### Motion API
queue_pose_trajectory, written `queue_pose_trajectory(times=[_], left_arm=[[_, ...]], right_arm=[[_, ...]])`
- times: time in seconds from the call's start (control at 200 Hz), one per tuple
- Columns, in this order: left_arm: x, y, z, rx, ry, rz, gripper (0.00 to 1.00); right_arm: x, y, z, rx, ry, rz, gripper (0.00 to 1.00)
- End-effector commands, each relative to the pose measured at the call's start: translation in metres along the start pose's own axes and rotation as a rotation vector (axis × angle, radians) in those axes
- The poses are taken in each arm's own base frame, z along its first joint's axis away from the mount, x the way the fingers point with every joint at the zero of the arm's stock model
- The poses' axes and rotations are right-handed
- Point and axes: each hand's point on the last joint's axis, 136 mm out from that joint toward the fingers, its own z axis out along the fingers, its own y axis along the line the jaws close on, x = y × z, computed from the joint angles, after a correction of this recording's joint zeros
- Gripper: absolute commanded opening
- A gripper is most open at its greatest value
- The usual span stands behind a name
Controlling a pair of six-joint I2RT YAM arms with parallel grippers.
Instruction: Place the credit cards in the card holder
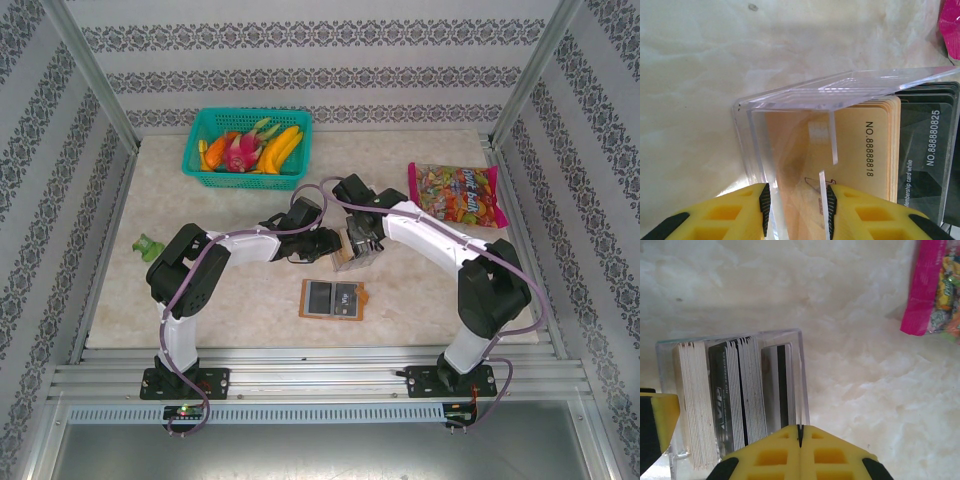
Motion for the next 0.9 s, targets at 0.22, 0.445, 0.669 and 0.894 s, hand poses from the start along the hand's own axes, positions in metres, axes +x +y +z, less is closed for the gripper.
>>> queue_pose_trajectory(times=[0.22, 0.445, 0.669, 0.894], left_arm=[[0.005, 0.019, -0.001, -0.055, 0.025, -0.029, 0.38], [0.004, 0.019, -0.002, -0.055, 0.025, -0.026, 0.38], [0.004, 0.019, -0.001, -0.055, 0.026, -0.027, 0.38], [0.003, 0.018, -0.001, -0.058, 0.026, -0.025, 0.38]], right_arm=[[0.003, 0.006, 0.008, -0.036, 0.041, 0.031, 0.00], [0.002, 0.024, 0.006, -0.147, 0.040, 0.049, 0.00], [0.004, 0.019, 0.016, -0.150, 0.071, 0.068, 0.06], [0.006, 0.028, 0.028, -0.313, 0.118, 0.158, 0.15]])
